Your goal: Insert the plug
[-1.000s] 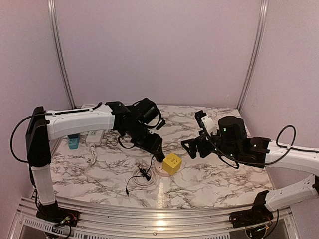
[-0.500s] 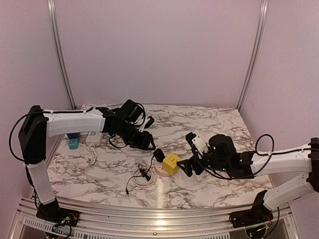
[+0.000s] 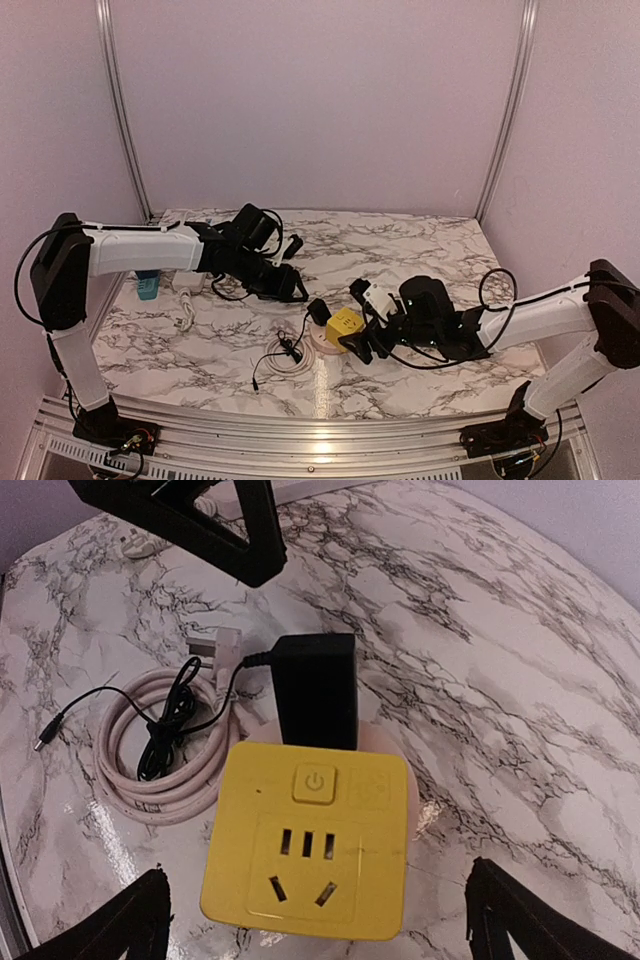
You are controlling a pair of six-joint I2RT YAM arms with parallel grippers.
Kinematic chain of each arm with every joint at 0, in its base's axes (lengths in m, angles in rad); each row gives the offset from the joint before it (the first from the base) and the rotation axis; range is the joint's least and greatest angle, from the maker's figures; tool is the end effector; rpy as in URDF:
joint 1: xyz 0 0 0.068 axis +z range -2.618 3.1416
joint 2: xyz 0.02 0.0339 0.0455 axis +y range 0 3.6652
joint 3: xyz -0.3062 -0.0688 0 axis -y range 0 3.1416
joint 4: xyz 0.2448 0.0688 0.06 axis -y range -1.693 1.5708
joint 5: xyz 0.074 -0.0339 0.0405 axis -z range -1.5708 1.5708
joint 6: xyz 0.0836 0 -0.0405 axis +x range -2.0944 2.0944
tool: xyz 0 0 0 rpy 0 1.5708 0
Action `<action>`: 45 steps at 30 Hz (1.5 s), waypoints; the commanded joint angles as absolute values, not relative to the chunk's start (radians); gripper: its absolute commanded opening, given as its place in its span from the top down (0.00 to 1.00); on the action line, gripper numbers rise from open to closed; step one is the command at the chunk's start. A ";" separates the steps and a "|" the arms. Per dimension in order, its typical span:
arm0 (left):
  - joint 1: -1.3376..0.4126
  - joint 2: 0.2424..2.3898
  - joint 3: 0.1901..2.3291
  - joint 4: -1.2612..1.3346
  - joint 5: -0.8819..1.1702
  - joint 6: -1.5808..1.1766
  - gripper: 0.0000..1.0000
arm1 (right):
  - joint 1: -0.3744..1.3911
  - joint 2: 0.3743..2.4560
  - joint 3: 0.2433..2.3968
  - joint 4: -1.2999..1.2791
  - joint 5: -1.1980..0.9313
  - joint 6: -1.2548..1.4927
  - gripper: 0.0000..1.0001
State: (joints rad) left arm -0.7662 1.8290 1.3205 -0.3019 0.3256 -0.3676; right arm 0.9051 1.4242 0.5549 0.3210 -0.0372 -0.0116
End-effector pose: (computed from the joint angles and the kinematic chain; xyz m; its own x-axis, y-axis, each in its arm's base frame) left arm 0.3034 -0.3291 0.2318 -0.7804 0.2784 -0.5599 0.5737 0.6750 -0.4640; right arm 0.1912 0.2485 0.1860 -0.3126 -0.4168 -0.8536 -0.8092 0.5874 0.0095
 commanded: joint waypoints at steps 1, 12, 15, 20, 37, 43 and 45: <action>-0.764 1.808 1.307 -0.263 0.358 -0.378 0.56 | 0.912 1.474 0.620 0.361 -0.038 -0.025 0.02; -0.764 1.844 1.310 -0.240 0.382 -0.379 0.61 | 0.912 1.542 0.659 0.362 -0.023 -0.060 0.25; -0.763 1.849 1.305 -0.232 0.386 -0.383 0.61 | 0.911 1.551 0.664 0.355 -0.039 -0.071 0.32; -0.764 1.849 1.295 -0.217 0.402 -0.390 0.63 | 0.910 1.553 0.669 0.343 -0.085 -0.114 0.43; -0.763 1.759 1.119 -0.100 0.436 -0.449 0.66 | 0.881 1.567 0.678 0.345 -0.177 -0.192 0.50; -0.763 1.770 1.141 -0.089 0.446 -0.452 0.67 | 0.882 1.575 0.681 0.339 -0.202 -0.195 0.50; -0.762 1.778 1.153 -0.092 0.445 -0.448 0.67 | 0.881 1.577 0.683 0.337 -0.209 -0.196 0.50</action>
State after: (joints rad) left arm -0.7658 1.7943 1.1286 -0.1131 0.4267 -0.4461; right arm 0.8810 1.5570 0.6453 0.3435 -0.1558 -0.1776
